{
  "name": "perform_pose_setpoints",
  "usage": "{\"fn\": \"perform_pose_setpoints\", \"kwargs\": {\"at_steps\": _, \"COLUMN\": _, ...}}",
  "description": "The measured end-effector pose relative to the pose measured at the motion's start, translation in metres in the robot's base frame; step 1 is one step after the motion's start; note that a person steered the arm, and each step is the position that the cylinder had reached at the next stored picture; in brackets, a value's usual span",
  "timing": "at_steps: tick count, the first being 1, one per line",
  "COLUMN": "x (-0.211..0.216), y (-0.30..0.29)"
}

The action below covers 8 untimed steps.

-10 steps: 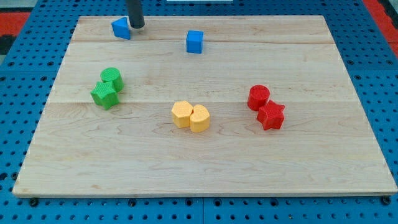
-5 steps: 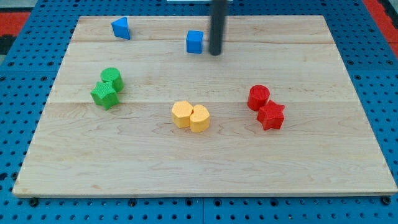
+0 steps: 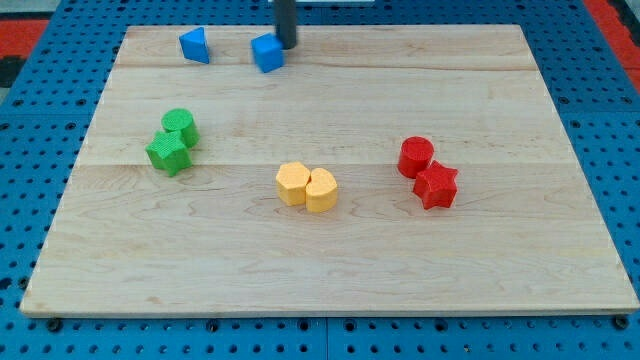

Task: Place the blue blocks towards the top left corner

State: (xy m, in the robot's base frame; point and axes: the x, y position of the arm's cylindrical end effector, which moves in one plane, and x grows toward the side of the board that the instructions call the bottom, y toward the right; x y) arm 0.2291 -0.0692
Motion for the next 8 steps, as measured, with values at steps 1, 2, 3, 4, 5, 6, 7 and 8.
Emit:
{"fn": "perform_pose_setpoints", "kwargs": {"at_steps": 1, "x": 0.006, "y": -0.02}}
{"fn": "perform_pose_setpoints", "kwargs": {"at_steps": 2, "x": 0.005, "y": 0.051}}
{"fn": "perform_pose_setpoints", "kwargs": {"at_steps": 3, "x": 0.049, "y": 0.048}}
{"fn": "perform_pose_setpoints", "kwargs": {"at_steps": 4, "x": 0.04, "y": -0.032}}
{"fn": "perform_pose_setpoints", "kwargs": {"at_steps": 5, "x": 0.032, "y": -0.048}}
{"fn": "perform_pose_setpoints", "kwargs": {"at_steps": 6, "x": 0.034, "y": 0.066}}
{"fn": "perform_pose_setpoints", "kwargs": {"at_steps": 7, "x": 0.035, "y": 0.19}}
{"fn": "perform_pose_setpoints", "kwargs": {"at_steps": 8, "x": 0.087, "y": 0.265}}
